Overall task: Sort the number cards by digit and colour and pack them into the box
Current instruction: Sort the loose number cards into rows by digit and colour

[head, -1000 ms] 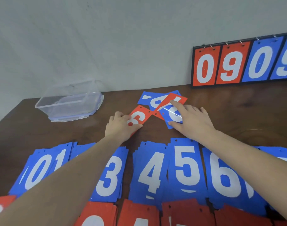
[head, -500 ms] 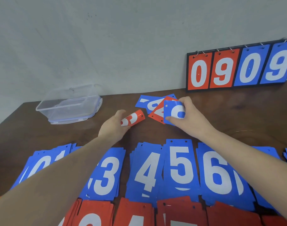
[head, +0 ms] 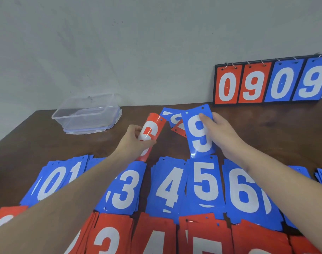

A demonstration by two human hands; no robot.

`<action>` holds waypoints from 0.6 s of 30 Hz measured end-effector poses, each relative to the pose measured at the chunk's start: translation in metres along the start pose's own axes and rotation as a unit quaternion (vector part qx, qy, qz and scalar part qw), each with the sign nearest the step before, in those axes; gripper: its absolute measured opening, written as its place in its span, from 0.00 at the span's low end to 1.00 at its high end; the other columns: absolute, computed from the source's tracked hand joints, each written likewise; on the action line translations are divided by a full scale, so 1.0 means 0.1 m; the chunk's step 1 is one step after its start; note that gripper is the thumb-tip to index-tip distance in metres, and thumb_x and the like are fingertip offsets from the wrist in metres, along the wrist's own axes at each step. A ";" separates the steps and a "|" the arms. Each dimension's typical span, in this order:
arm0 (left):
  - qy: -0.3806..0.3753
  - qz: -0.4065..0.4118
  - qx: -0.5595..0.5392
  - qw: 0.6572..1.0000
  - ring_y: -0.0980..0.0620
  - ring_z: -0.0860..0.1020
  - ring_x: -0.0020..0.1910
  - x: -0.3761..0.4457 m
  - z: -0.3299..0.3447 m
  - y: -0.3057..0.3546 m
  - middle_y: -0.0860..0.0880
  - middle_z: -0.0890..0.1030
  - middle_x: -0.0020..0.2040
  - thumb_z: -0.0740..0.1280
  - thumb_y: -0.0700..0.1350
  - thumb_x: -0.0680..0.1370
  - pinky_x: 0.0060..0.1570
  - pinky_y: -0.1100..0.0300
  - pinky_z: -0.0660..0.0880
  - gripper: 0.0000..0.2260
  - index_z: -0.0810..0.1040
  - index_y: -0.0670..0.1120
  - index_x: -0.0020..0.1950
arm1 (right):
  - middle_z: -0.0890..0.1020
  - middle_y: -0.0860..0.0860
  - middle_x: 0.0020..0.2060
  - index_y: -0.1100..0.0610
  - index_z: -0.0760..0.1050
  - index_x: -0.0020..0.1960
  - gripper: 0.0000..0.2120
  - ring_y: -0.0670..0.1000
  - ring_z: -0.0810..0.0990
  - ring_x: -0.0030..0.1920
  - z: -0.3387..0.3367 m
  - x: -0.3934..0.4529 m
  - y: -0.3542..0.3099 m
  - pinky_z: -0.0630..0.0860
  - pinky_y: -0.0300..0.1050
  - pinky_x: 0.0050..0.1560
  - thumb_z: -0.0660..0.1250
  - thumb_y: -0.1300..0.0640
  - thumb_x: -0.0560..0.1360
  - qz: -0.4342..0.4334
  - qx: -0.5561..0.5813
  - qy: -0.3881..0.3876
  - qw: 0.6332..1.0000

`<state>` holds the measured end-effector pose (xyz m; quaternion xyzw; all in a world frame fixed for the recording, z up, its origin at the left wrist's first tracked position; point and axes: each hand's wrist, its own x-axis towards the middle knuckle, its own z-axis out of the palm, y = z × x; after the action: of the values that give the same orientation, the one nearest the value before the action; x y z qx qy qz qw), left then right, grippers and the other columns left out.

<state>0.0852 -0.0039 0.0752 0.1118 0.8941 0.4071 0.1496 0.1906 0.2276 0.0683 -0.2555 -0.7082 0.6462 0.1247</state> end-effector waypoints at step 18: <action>0.015 0.007 -0.217 0.976 0.50 0.86 0.46 -1.02 -0.63 -0.70 0.51 0.86 0.50 0.67 0.47 0.82 0.47 0.51 0.83 0.07 0.75 0.48 0.58 | 0.86 0.50 0.48 0.48 0.73 0.56 0.08 0.51 0.87 0.46 0.71 -0.98 0.06 0.83 0.61 0.52 0.68 0.57 0.80 -0.006 -0.060 -0.114 0.992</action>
<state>0.1521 -0.1255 0.0795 0.0772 0.7858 0.5940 0.1538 0.2380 0.1167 0.0675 -0.1826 -0.7566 0.6271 0.0314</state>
